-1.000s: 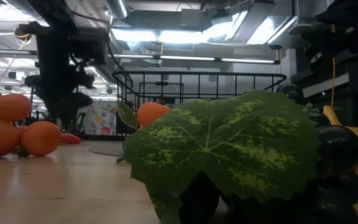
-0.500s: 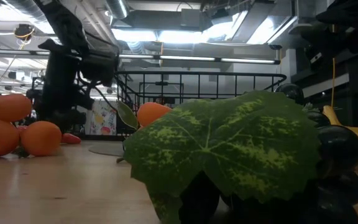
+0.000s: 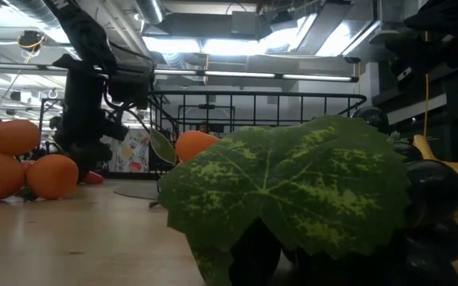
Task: Build produce basket
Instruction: Put the orange carrot into the wire basket
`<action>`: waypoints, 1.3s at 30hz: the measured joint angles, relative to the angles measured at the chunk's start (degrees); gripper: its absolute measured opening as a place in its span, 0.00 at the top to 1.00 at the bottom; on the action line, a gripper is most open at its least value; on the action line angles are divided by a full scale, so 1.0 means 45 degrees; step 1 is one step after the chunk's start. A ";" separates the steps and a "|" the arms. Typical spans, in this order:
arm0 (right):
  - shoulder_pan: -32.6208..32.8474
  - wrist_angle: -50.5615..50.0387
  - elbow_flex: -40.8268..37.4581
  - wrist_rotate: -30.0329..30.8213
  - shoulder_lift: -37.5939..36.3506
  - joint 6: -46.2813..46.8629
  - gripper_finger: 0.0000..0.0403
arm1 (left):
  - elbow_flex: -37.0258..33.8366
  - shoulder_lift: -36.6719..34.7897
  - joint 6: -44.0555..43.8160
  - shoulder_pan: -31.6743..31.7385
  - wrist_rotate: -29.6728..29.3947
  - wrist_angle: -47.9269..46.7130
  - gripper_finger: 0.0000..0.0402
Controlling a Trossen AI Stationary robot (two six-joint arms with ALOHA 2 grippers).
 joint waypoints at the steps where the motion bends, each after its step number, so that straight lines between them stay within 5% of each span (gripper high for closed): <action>1: 0.0000 -0.0005 0.0000 0.0000 0.0000 0.0000 0.65 | 0.0000 0.0010 0.0007 -0.0040 0.0079 0.0011 0.60; 9: -0.0002 -0.0005 0.0000 0.0000 0.0000 0.0000 0.65 | 0.0105 0.0010 -0.0358 0.0187 0.0334 -0.0040 0.90; 21: -0.0001 -0.0039 0.0000 -0.0005 0.0000 0.0000 0.65 | 0.1265 -0.0885 -0.0396 -0.0591 0.0027 -0.0299 0.91; 39: 0.0000 -0.0063 0.0000 -0.0010 0.0005 0.0291 0.65 | 0.4524 -0.1604 0.0024 -0.4759 -0.5243 -0.1406 0.91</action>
